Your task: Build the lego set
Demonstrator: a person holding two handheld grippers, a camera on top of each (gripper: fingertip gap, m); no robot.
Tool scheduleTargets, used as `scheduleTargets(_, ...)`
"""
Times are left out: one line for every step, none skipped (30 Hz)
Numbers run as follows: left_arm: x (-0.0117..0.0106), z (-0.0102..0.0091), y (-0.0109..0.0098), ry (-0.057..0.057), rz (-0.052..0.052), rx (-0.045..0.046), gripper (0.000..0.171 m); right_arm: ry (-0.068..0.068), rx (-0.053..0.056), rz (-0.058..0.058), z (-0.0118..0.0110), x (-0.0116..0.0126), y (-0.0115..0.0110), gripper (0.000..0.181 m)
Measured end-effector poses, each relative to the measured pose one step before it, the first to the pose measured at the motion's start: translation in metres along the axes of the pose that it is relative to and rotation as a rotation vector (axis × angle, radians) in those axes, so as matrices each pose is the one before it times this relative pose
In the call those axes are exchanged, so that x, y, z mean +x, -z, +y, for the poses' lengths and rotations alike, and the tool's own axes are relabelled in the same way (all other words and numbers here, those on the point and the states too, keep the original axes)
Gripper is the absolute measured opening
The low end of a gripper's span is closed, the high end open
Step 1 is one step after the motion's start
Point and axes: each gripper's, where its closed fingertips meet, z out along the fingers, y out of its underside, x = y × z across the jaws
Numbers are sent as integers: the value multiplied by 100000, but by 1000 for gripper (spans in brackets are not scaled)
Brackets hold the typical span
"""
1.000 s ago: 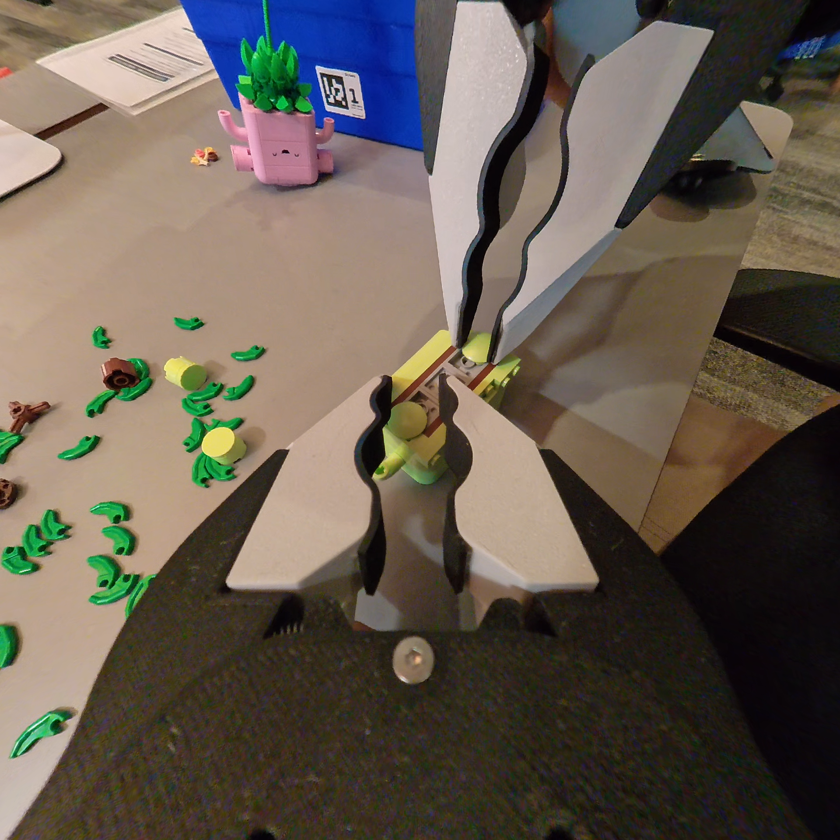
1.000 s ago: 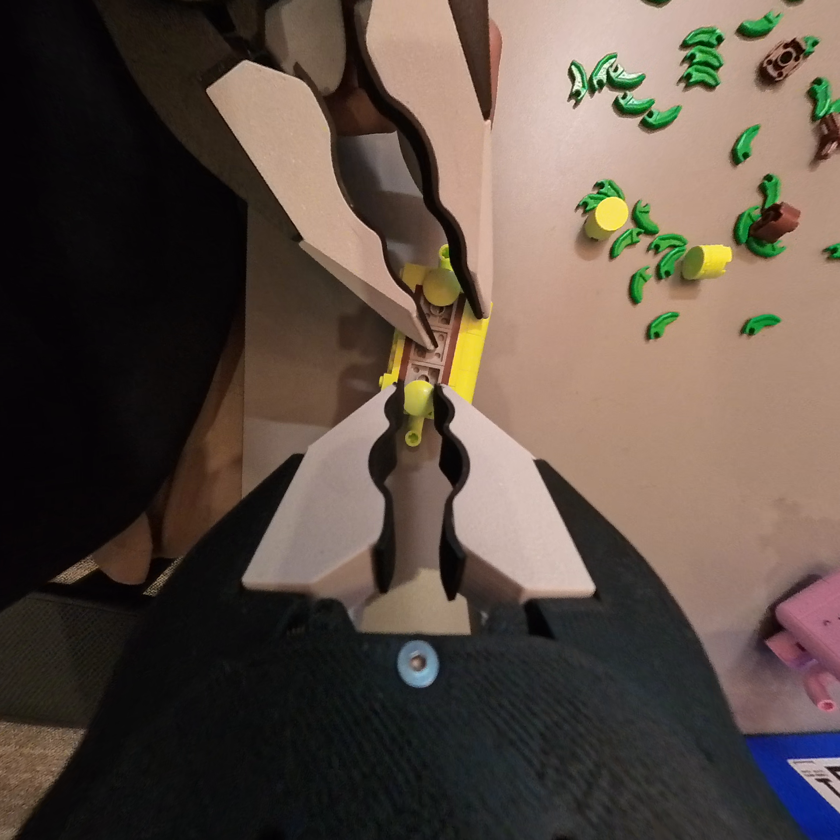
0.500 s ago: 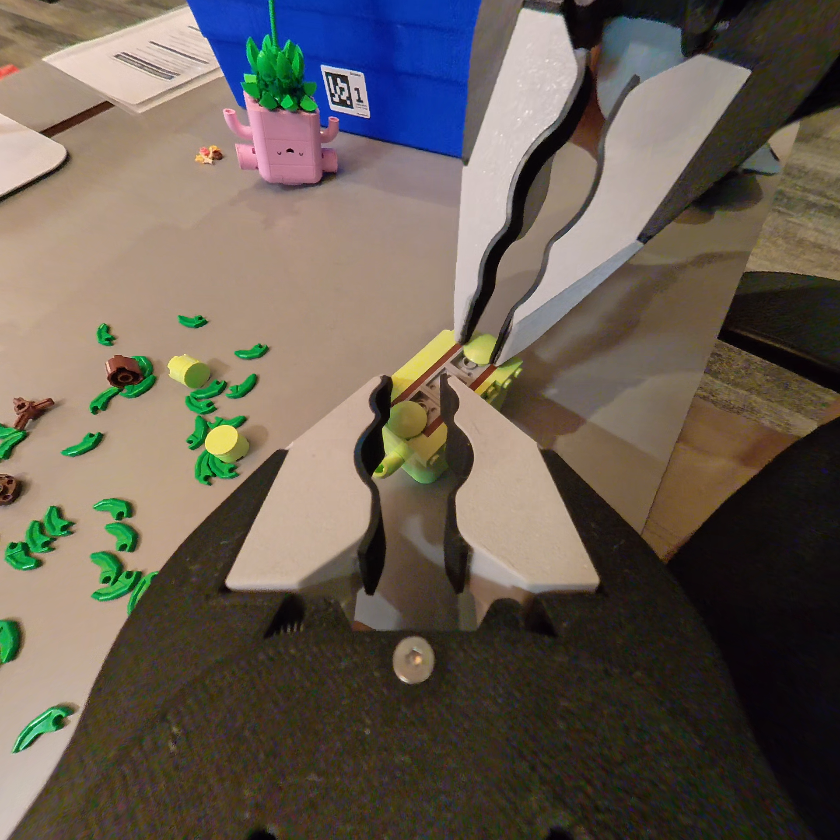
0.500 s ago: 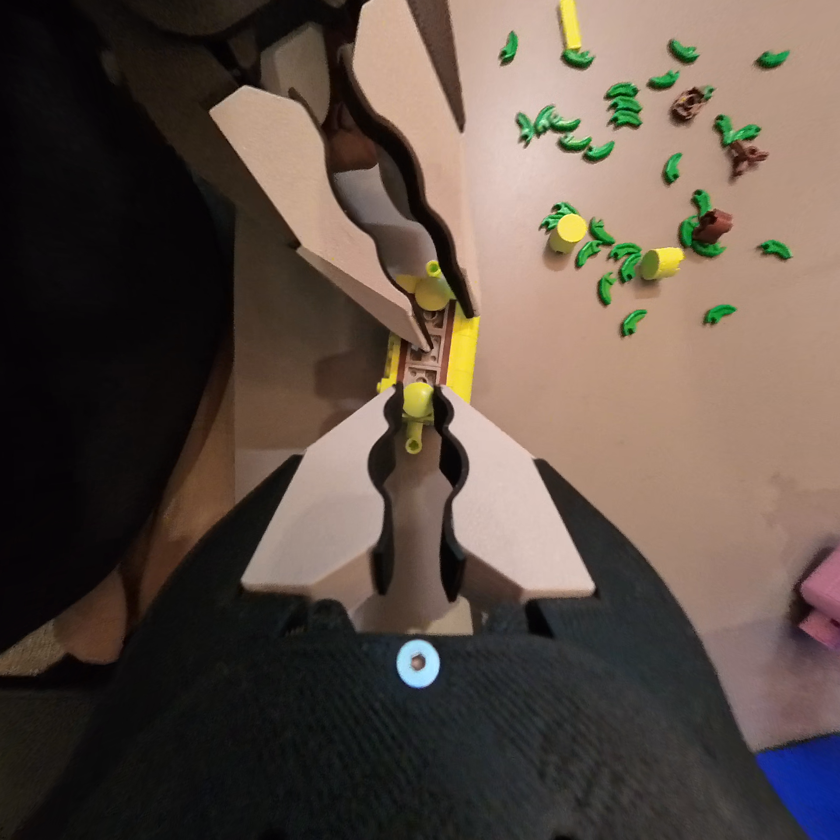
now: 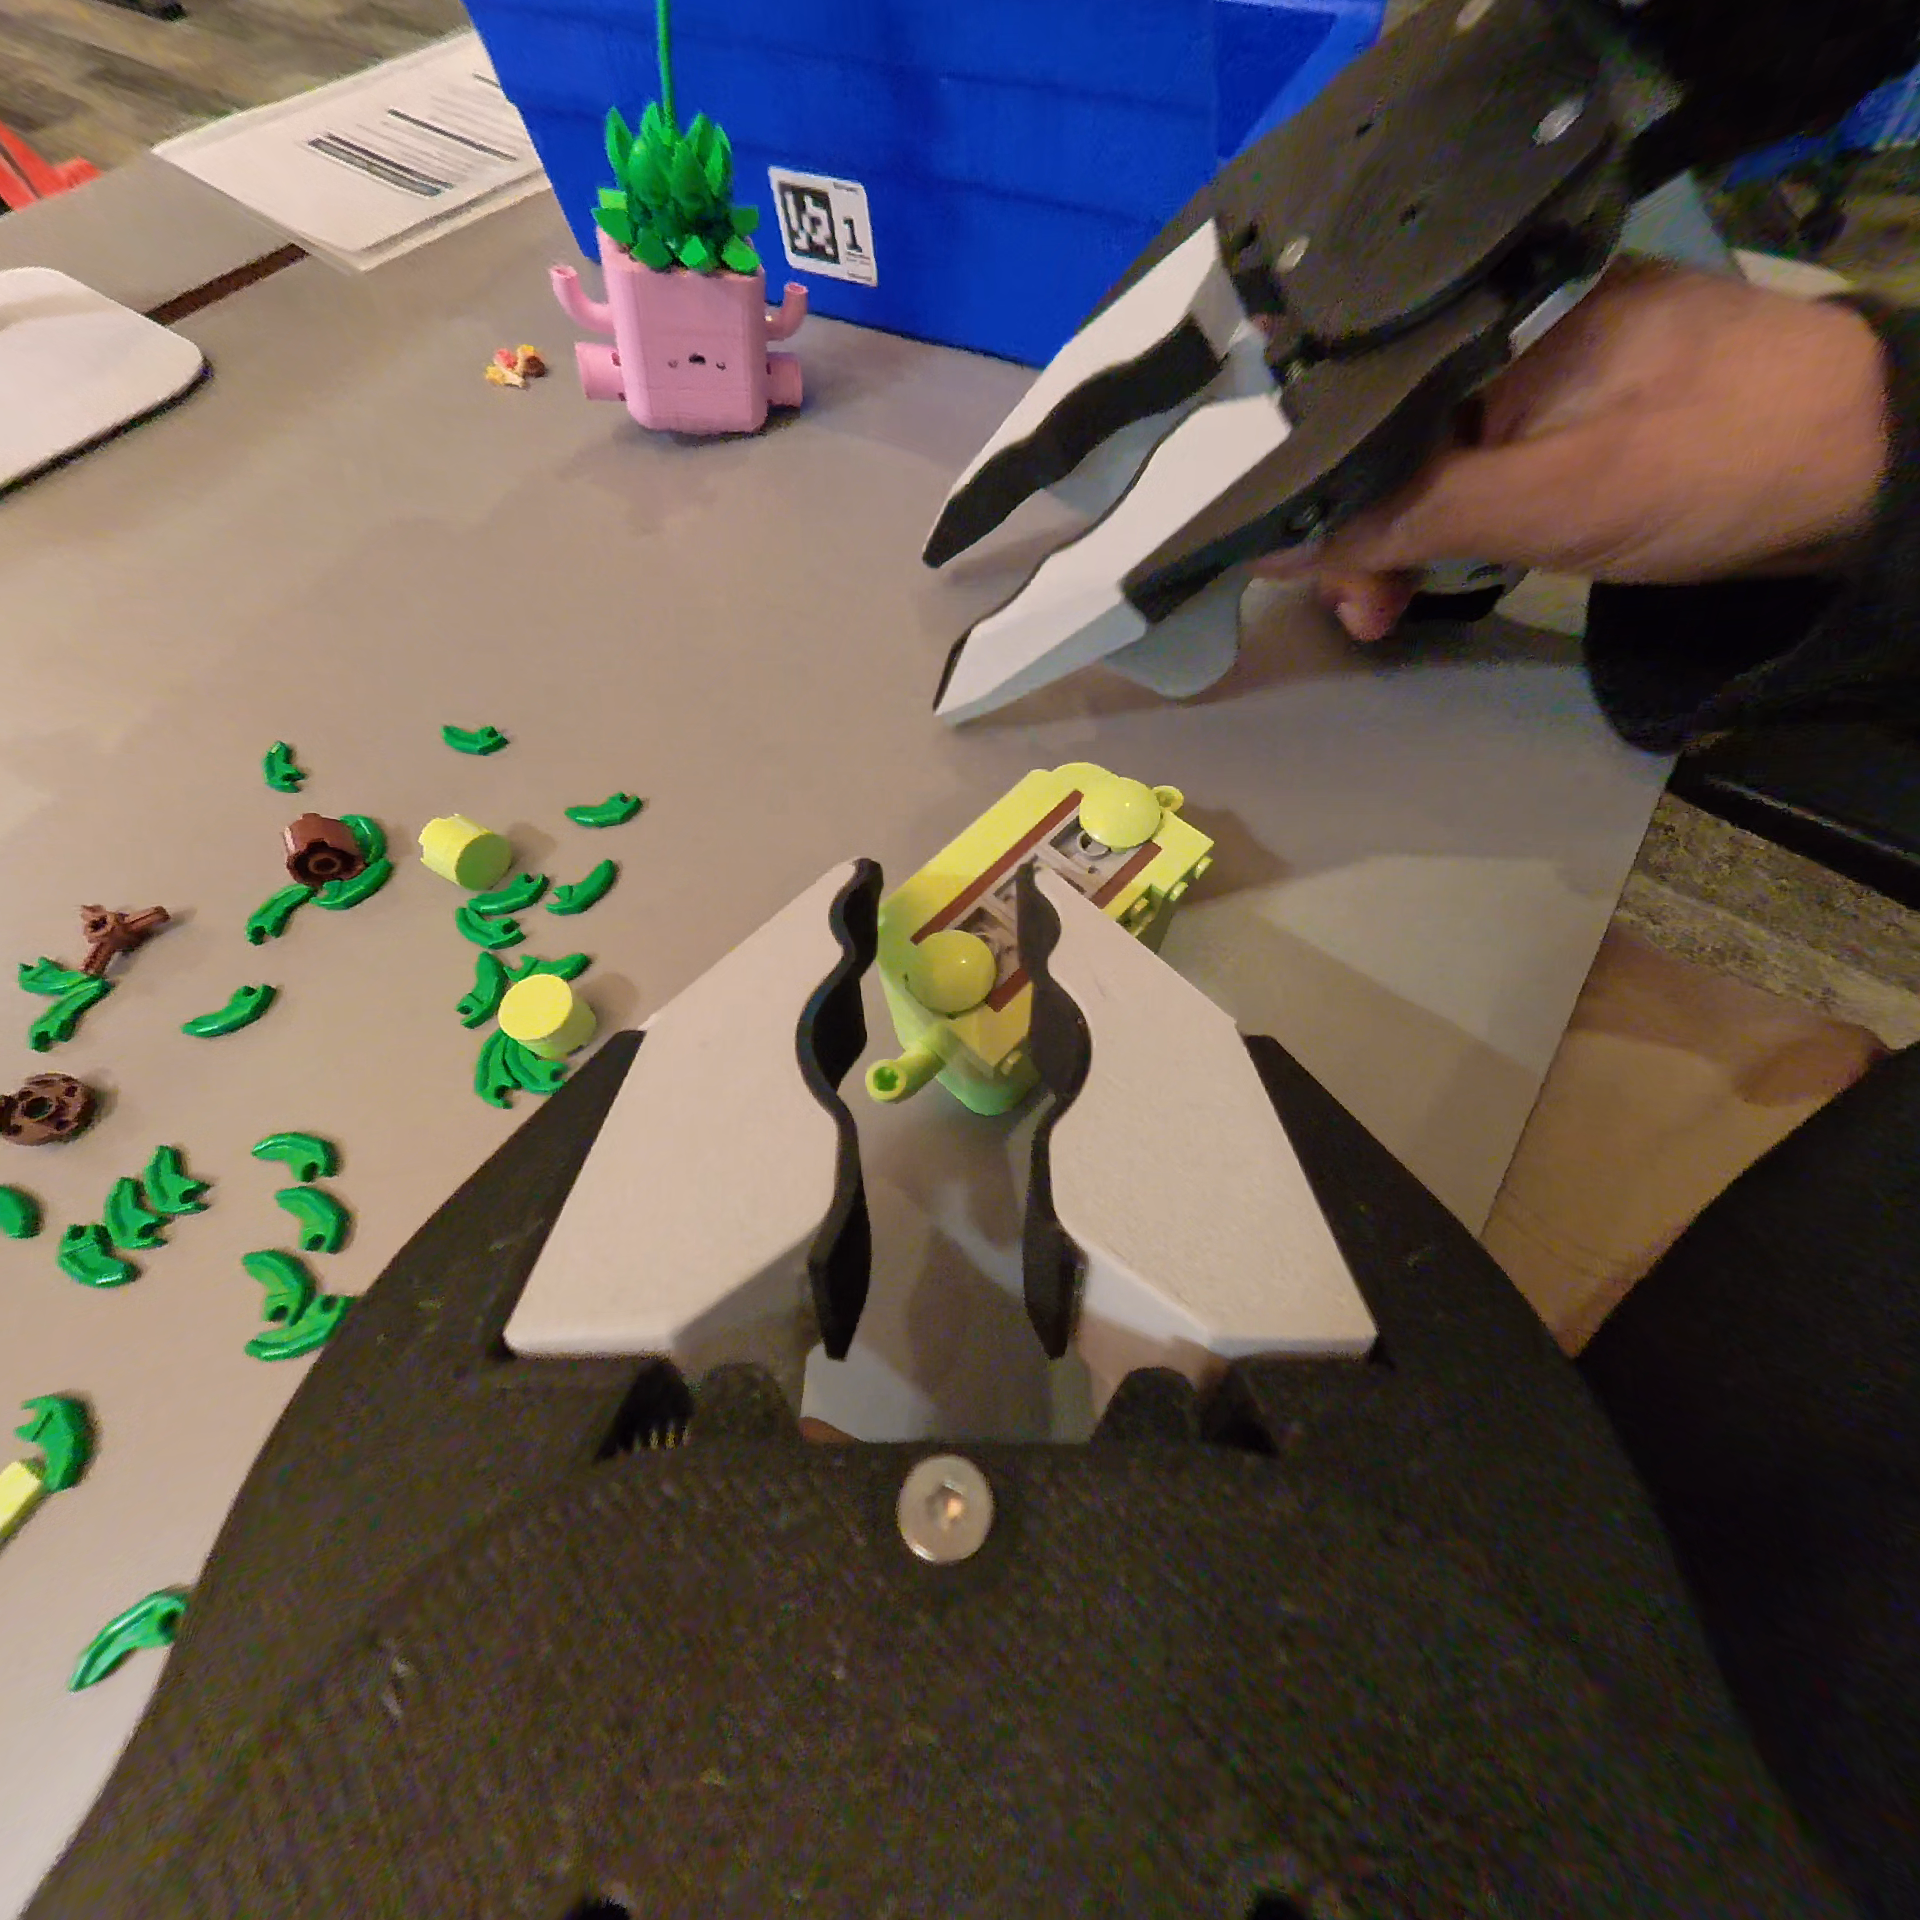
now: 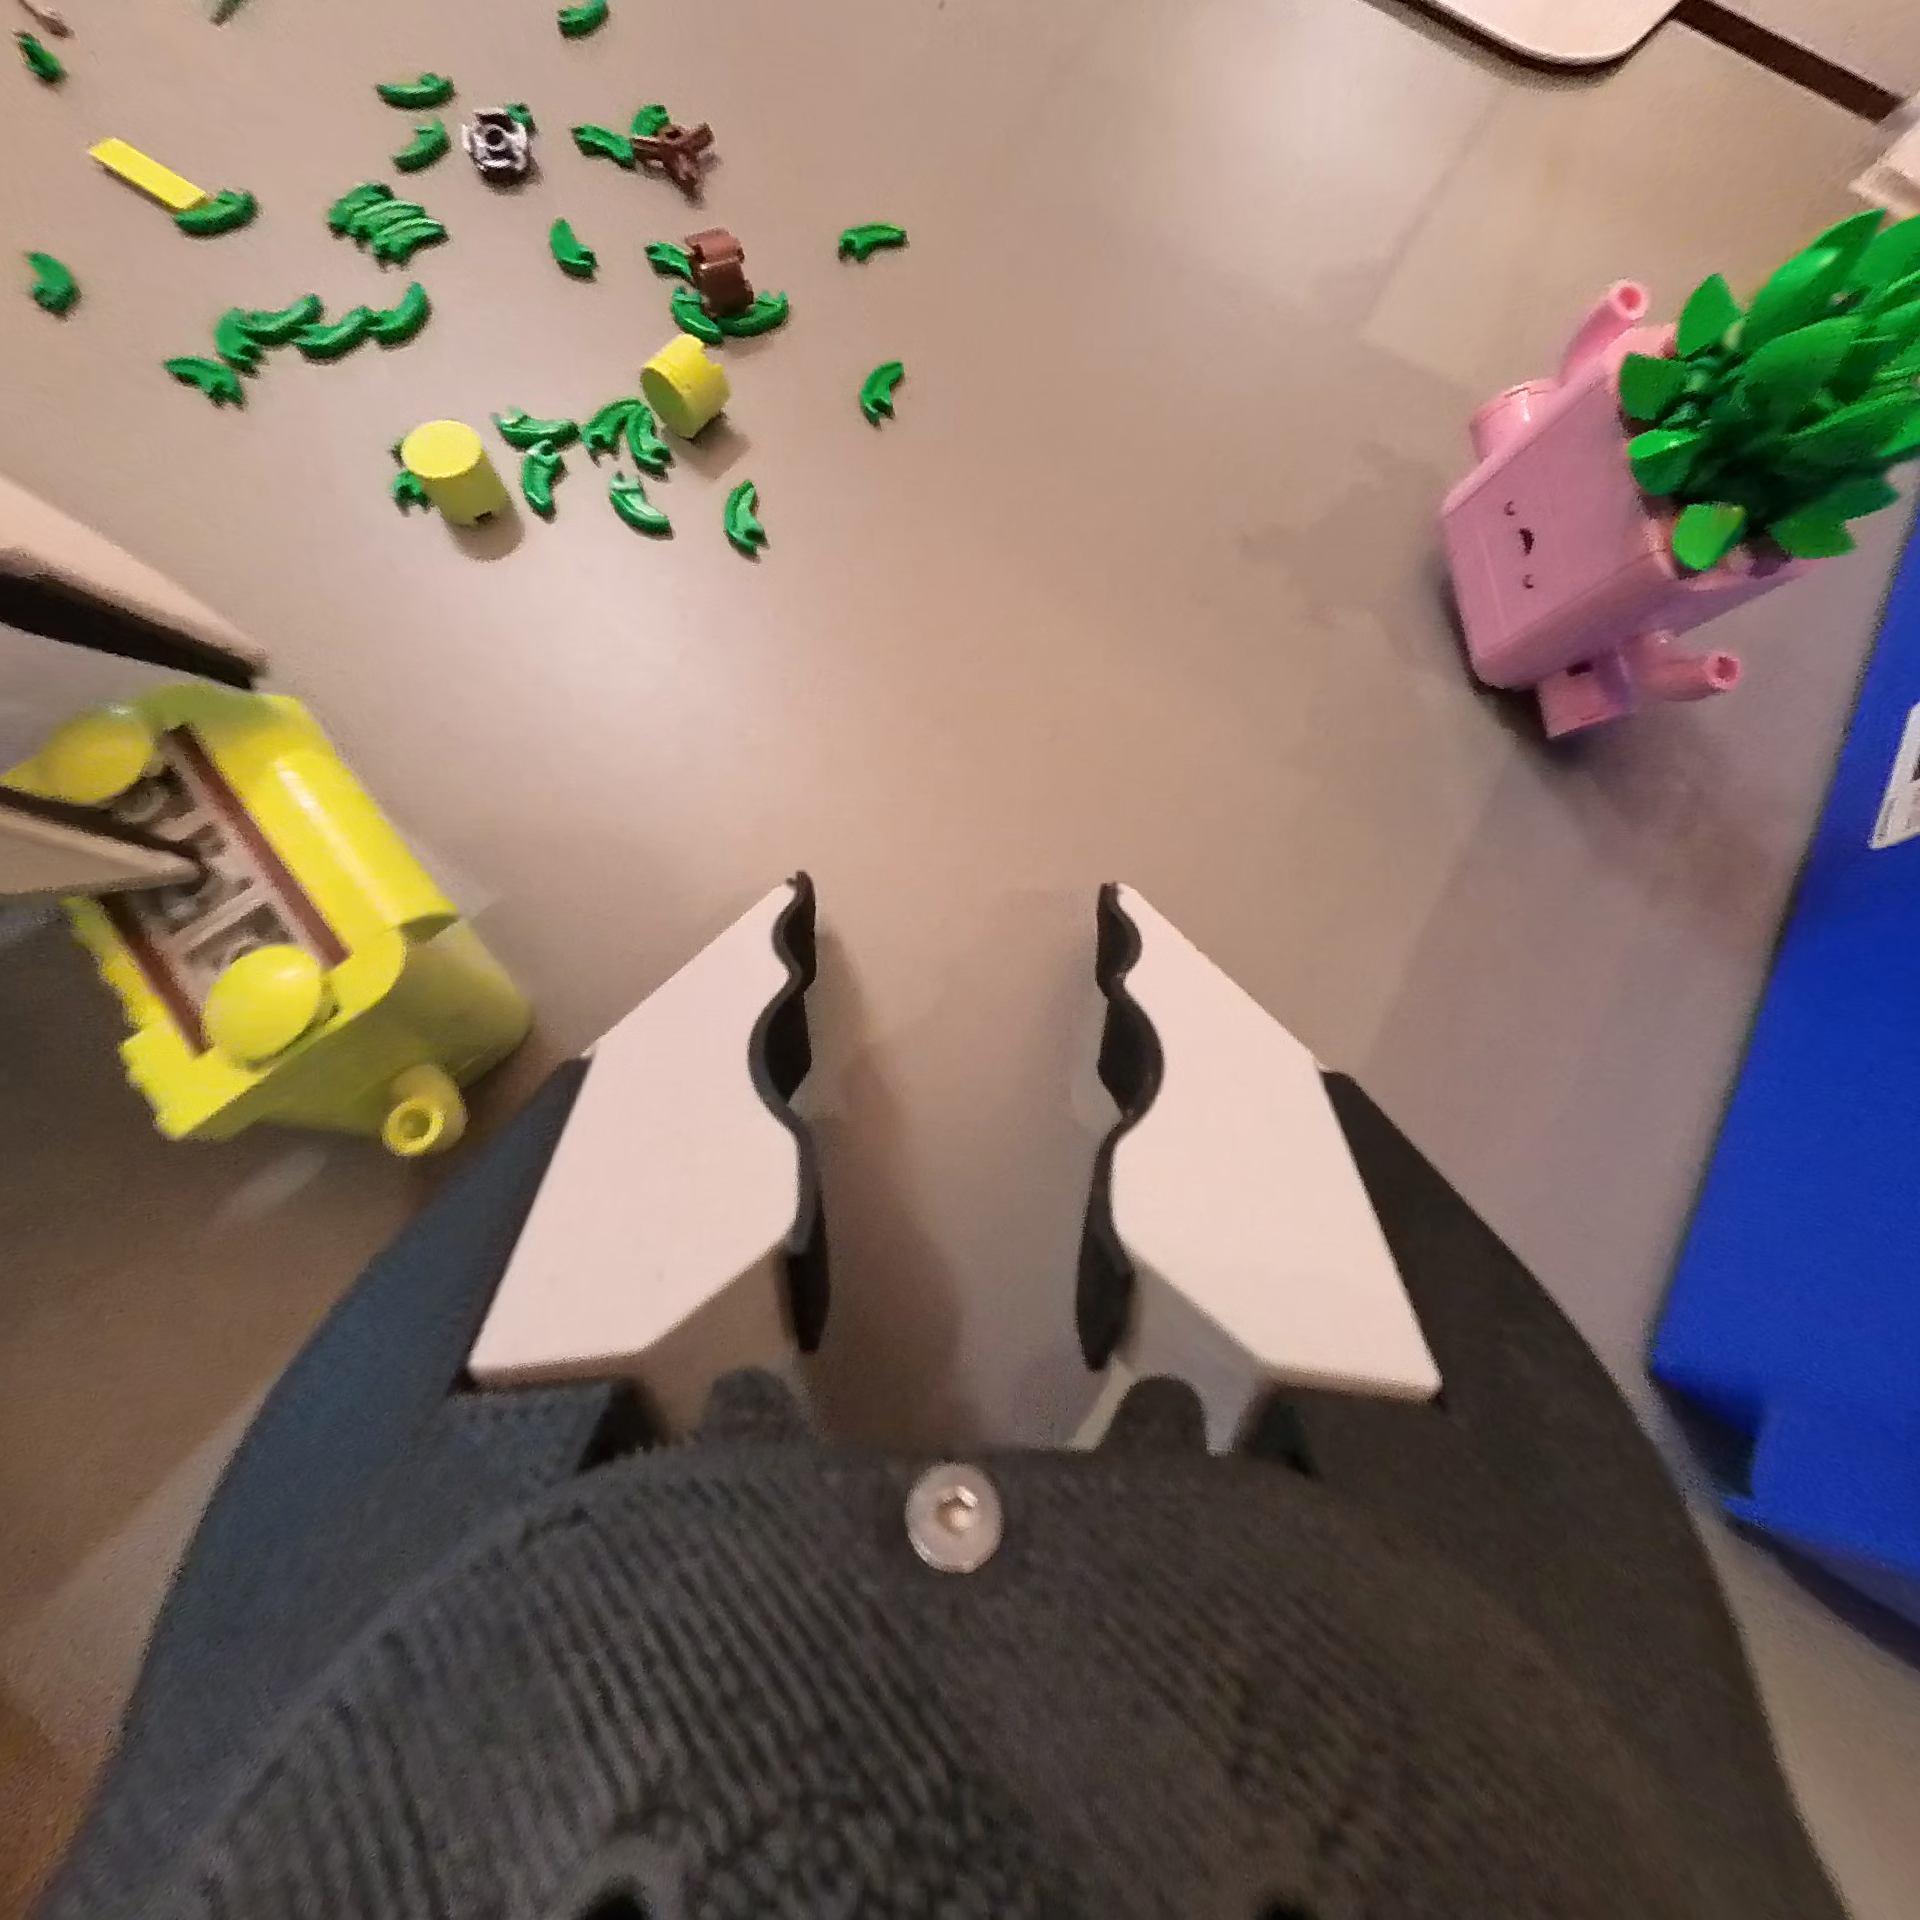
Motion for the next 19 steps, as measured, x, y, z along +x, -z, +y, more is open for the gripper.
scheduleTargets(-113, -149, 98, -255, -632, 542, 26, 12, -934, 869, -23, 91, -455, 56)
scheduleTargets(-137, -164, 119, -458, -809, 569, 26, -174, -779, 891, -115, 157, -318, 62)
scheduleTargets(-155, -164, 118, -408, -830, 453, 26, -537, -165, 118, -145, 97, -209, 65)
scheduleTargets(-136, -173, 115, -108, -626, 435, 26, -1314, -375, -588, -66, 73, -177, 66)
scheduleTargets(-102, -182, 115, 245, -300, 544, 25, -2301, -656, -955, 35, 120, -136, 69)
scheduleTargets(-67, -184, 103, 557, -88, 505, 25, -2434, -217, -1342, 8, 115, -51, 72)
scheduleTargets(-79, -151, 79, 675, -65, 398, 25, -1589, 375, -1416, -69, 20, 20, 73)
scheduleTargets(-83, -132, 76, 585, -151, 290, 25, -616, 235, -848, -17, -42, 37, 74)
scheduleTargets(-116, -96, 68, 359, -506, 205, 25, 282, -47, -320, 6, -66, 0, 75)
scheduleTargets(-180, -83, 67, 186, -948, 185, 25, 1149, -346, -118, 46, -130, -33, 76)
scheduleTargets(-192, -71, 78, 186, -1164, 114, 25, 1863, -630, 208, 73, -179, -58, 80)
scheduleTargets(-167, -58, 105, 308, -1042, 122, 25, 1820, -479, 1155, 44, -81, -67, 85)
scheduleTargets(-136, -77, 140, 542, -890, 258, 25, 454, -38, 3075, 2, 281, 10, 92)
scheduleTargets(-78, -69, 150, 744, -590, 327, 25, -1305, -247, 4530, 78, 642, 54, 102)
scheduleTargets(-23, -33, 135, 821, -266, 227, 25, -2651, -898, 3575, 201, 595, 20, 117)
scheduleTargets(9, -7, 107, 894, -63, 155, 25, -3466, -1402, 1151, 293, 322, -22, 125)
scheduleTargets(50, 34, 73, 861, 156, 24, 24, -3479, -1457, -295, 263, 213, -77, 129)
scheduleTargets(87, 68, 17, 751, 314, -140, 24, -2505, -1197, 508, 173, 331, -91, 136)
scheduleTargets(105, 70, -4, 583, 360, -264, 24, -1330, -1479, 1776, 190, 374, -124, 144)
